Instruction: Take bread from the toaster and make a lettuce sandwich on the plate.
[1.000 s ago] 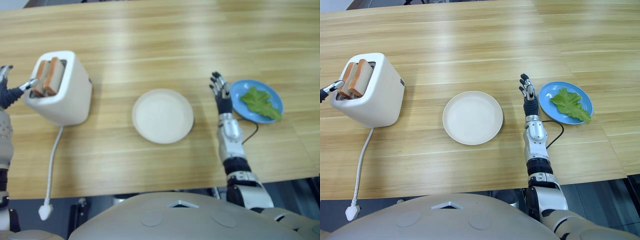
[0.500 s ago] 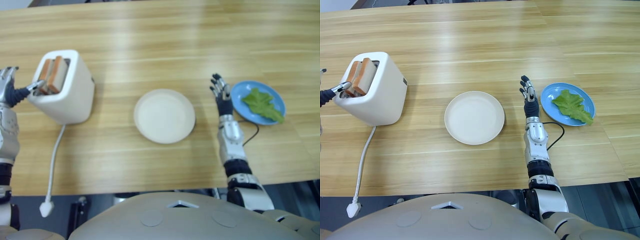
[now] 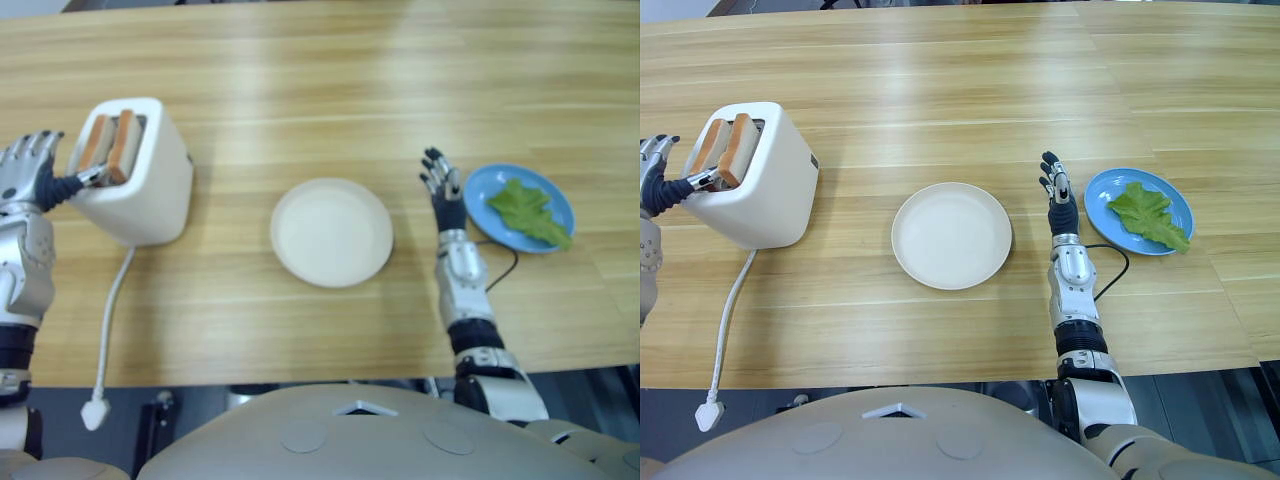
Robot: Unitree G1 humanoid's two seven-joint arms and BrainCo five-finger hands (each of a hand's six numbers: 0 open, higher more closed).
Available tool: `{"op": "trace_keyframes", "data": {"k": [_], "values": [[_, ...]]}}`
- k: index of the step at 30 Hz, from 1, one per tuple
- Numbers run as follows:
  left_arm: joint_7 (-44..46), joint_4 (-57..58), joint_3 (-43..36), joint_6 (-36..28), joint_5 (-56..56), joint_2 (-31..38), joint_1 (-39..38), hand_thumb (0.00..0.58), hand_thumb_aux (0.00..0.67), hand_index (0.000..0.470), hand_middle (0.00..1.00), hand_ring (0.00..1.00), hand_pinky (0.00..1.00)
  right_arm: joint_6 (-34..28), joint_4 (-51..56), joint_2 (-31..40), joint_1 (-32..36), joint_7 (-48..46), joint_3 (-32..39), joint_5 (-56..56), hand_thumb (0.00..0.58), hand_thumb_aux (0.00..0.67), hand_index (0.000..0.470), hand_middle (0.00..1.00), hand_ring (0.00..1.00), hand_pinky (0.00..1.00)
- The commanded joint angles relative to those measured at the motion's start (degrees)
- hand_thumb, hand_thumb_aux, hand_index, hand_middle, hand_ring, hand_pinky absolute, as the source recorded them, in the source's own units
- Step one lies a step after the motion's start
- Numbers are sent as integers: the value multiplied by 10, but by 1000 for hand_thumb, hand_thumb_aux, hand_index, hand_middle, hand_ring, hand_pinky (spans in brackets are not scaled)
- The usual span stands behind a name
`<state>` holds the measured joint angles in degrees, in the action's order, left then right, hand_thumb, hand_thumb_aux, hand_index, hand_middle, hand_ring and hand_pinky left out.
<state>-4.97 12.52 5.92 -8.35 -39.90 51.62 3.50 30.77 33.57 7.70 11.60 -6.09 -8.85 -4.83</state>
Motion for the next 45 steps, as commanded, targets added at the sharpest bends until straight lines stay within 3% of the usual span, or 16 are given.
{"op": "trace_keyframes", "data": {"k": [1,2,3,4,5,18,25,31,34,39,45], "values": [[1,11,-10,8,9,-12,0,258,171,117,0,0,0,-7,-2,2,-5,2,-2,0,0,0,0,0,0,0],[-2,10,-6,12,12,-13,-1,509,436,299,67,67,67,-7,-2,2,-5,2,-2,1,0,0,0,0,0,0],[-4,9,-3,15,16,-14,0,580,670,460,643,643,643,-8,-2,2,-5,2,-2,1,0,0,0,0,0,0],[-7,9,-1,18,18,-14,0,580,670,460,643,643,643,-8,-2,2,-5,2,-2,1,0,0,0,0,0,0],[-11,9,3,23,23,-14,0,580,670,460,1000,1000,1000,-8,-2,2,-5,2,-1,1,0,0,0,0,0,0],[-77,-33,29,72,36,-16,-5,580,670,460,1000,1000,1000,-10,-1,3,-5,1,0,2,0,0,0,0,0,0],[-233,-224,178,194,38,-45,-53,580,670,460,1000,1000,1000,-11,3,1,-4,2,3,5,0,0,0,0,0,0],[-245,-310,253,250,93,-99,-59,580,670,460,1000,1000,1000,-11,15,-1,-1,1,5,6,0,0,0,0,0,0],[-224,-324,224,263,122,-139,-45,580,670,460,1000,1000,1000,-12,17,-1,1,1,7,7,0,0,0,0,0,0],[-151,-305,95,275,163,-221,-8,580,670,460,1000,1000,1000,-16,13,3,4,-3,7,7,0,0,0,0,0,0],[-25,-144,-111,288,201,-345,39,580,670,460,1000,1000,1000,-17,6,14,7,5,-6,4,0,0,0,0,0,0]]}}
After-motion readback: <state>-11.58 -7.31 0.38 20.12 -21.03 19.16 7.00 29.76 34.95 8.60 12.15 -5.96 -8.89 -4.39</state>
